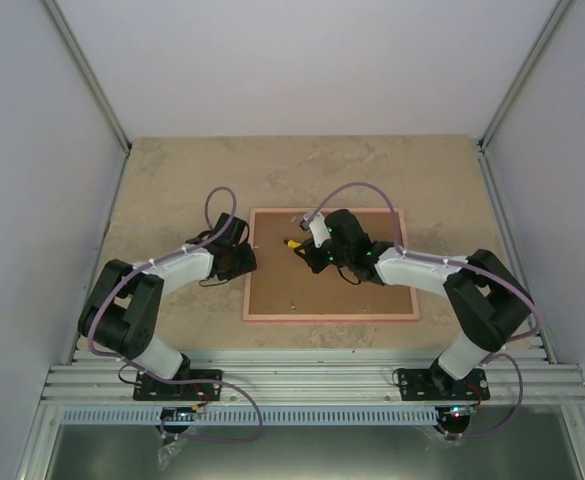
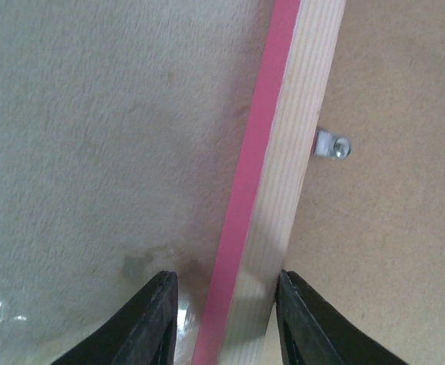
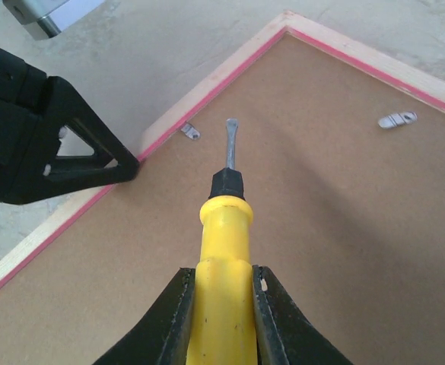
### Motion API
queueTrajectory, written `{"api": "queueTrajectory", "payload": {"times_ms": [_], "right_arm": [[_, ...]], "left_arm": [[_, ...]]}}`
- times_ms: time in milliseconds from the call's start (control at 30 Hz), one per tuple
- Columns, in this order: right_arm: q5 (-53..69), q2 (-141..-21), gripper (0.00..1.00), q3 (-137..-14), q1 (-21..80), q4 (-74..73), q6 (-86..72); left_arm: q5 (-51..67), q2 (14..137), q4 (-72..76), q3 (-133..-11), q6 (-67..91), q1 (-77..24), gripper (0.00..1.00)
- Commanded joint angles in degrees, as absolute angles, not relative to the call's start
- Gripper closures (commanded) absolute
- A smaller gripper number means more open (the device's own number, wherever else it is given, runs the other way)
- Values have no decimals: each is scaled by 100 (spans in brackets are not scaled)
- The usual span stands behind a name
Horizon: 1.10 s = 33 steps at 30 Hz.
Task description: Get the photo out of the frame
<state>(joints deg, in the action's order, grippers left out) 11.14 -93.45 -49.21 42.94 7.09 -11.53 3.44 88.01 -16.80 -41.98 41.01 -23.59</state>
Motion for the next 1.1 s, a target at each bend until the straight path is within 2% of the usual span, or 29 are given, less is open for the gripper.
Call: {"api": "queueTrajectory", "payload": {"times_ms": [0,533,1067], "right_arm": [[1363,-9733,100,-5398,4324,633,-1037],[1628,-10760,100,-6396,4372,295,-855],[1716,-11012,100,-6612,4556,-160,-655]], "left_arm": [[62,9035,-1703,-4455,3862,-2347,62],[388,9220,-1648,-4496,3698,-2347,84],[463,9264,-1583,-4439,3674,-2355,87]]}}
